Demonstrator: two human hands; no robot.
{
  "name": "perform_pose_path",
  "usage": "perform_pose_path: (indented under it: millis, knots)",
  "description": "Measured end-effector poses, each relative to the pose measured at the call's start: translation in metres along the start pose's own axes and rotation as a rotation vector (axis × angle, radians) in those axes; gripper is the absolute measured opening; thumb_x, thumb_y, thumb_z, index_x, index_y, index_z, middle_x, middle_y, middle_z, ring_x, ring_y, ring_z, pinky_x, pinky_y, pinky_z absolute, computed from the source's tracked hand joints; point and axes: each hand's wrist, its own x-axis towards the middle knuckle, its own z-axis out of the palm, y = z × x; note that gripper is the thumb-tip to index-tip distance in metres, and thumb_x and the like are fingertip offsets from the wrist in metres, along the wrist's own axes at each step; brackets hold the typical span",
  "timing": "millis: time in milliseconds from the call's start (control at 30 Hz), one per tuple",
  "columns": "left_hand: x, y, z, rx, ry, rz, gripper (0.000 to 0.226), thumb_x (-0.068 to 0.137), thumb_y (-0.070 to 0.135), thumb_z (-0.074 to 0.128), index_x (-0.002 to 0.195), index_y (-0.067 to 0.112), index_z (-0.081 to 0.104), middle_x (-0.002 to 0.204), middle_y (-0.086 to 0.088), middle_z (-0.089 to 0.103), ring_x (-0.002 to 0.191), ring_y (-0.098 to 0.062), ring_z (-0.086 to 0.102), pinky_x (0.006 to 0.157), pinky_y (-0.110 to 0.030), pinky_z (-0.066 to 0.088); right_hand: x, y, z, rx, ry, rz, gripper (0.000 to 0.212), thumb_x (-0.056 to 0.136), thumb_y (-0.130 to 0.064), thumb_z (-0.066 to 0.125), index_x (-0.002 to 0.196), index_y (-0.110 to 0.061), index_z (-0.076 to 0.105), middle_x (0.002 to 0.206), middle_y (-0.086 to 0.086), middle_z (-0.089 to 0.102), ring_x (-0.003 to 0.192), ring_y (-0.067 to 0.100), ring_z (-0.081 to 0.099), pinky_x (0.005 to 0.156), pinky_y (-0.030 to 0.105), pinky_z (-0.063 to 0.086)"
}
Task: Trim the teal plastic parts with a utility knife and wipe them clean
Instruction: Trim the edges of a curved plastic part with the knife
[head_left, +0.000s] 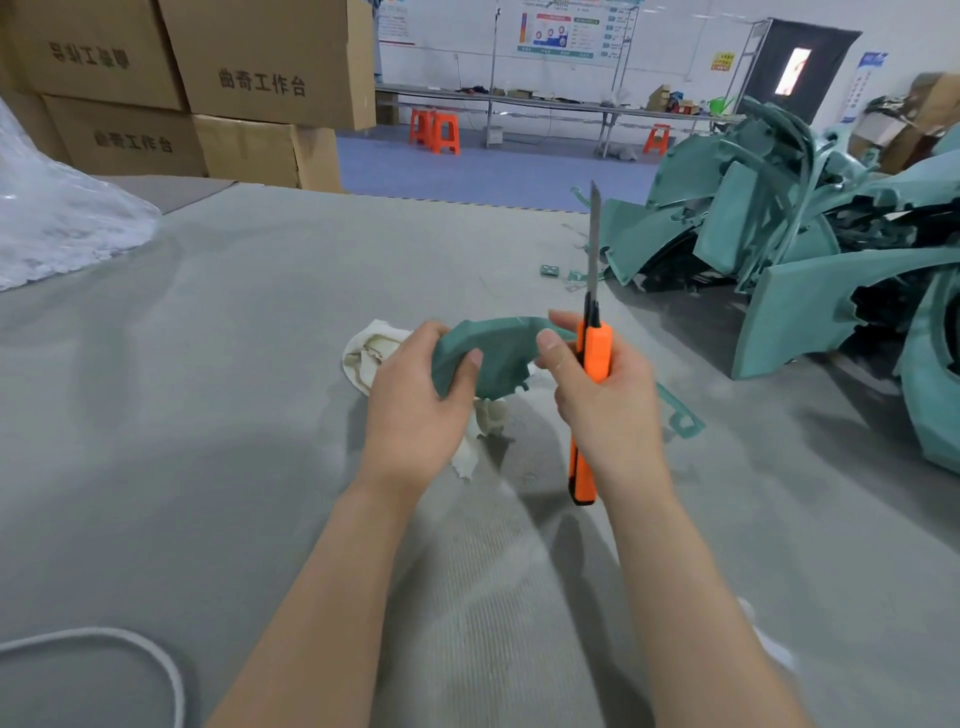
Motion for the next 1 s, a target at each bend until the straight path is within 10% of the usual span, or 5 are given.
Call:
perform_pose_path:
  millis: [200,533,667,800,1000]
  knots:
    - [-0.005,0.003,0.001,-0.021,-0.086,0.021,0.017,0.082,0.031,0.057,0.083,0.014,0.058,0.072,0.004,0.061,0.072,-0.015,0.057,0.065,-0.032,0.047,0.000,0.002,0.006,0.094,-0.078,0.079,0.007,0.095,-0.018,0.061,0.099,-0.017,0.066,0.071,0.004,0.064,0.046,0.000,0.048,0.050,0.015,0.037]
    - [-0.007,0.003,0.001,-0.048,-0.111,-0.024,0.014,0.081,0.024,0.059,0.071,0.021,0.049,0.069,0.011,0.055,0.063,-0.005,0.049,0.056,-0.018,0.038,0.015,0.018,-0.001,-0.005,0.284,0.188,0.033,0.092,-0.013,0.055,0.059,-0.017,0.055,0.056,0.001,0.054,0.053,0.016,0.041,0.062,0.034,0.035]
    - [-0.005,0.003,0.001,-0.066,-0.057,-0.081,0.013,0.085,0.016,0.063,0.077,0.014,0.054,0.068,0.007,0.056,0.068,-0.008,0.052,0.061,-0.020,0.041,0.017,0.020,-0.019,0.027,0.367,0.217,0.017,0.088,-0.008,0.055,0.081,-0.023,0.061,0.079,0.010,0.069,0.050,0.015,0.042,0.062,0.034,0.038]
    - [-0.005,0.009,-0.001,-0.070,-0.022,-0.098,0.011,0.081,0.021,0.063,0.077,0.016,0.055,0.070,0.008,0.057,0.070,-0.006,0.053,0.062,-0.017,0.042,0.013,0.019,-0.014,-0.027,0.084,0.178,0.011,0.096,-0.027,0.059,0.103,-0.020,0.063,0.071,0.000,0.072,0.043,0.009,0.043,0.048,0.023,0.040]
    - [-0.002,0.004,0.002,0.167,0.323,-0.109,0.052,0.078,0.033,0.071,0.121,0.012,0.051,0.124,0.000,0.048,0.121,-0.019,0.043,0.107,-0.035,0.030,0.014,0.018,-0.008,-0.136,0.072,0.164,0.021,0.094,-0.032,0.062,0.079,-0.018,0.063,0.059,0.000,0.066,0.051,0.014,0.047,0.064,0.035,0.038]
